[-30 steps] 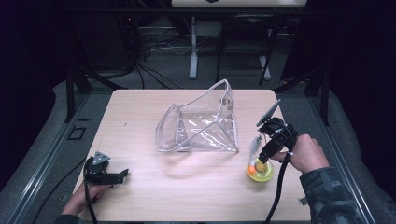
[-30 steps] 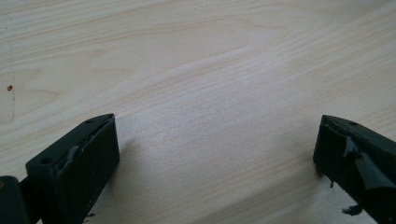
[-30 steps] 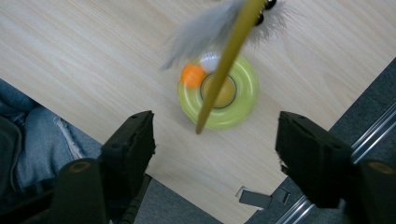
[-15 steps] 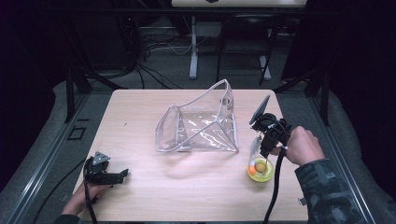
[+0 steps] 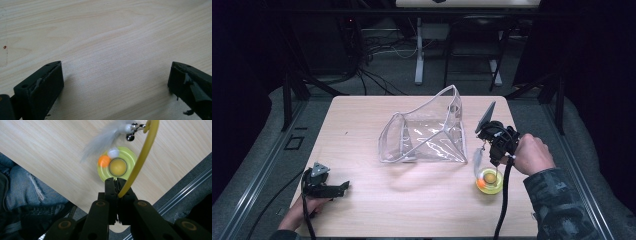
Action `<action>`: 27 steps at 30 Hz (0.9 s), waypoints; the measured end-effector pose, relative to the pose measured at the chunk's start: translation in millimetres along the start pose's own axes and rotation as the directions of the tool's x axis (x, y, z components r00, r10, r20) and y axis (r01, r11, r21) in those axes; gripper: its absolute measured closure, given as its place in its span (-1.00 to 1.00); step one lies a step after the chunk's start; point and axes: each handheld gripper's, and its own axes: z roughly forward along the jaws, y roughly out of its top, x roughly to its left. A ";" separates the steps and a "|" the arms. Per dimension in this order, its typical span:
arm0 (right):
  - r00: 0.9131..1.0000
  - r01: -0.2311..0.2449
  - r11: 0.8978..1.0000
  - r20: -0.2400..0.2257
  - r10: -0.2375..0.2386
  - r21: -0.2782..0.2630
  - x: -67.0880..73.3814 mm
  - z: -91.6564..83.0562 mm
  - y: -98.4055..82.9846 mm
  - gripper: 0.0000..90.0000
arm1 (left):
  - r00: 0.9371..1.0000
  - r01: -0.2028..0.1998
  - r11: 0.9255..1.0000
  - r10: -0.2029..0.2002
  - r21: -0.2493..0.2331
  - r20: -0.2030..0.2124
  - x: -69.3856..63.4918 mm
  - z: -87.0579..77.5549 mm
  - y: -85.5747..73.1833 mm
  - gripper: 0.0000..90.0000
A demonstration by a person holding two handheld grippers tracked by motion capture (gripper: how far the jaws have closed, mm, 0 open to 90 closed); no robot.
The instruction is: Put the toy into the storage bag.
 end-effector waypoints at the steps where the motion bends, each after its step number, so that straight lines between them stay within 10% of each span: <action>1: 1.000 -0.005 1.000 -0.003 0.005 -0.007 -0.5 0.2 -0.2 0.95 | 1.000 0.000 1.000 0.000 0.000 0.000 0.0 0.0 0.0 -0.99; 27: 1.000 -0.017 0.999 0.001 0.017 -0.040 -11.2 -15.1 1.9 0.95 | 1.000 -0.001 1.000 0.001 0.000 0.000 0.1 -0.1 0.0 -0.99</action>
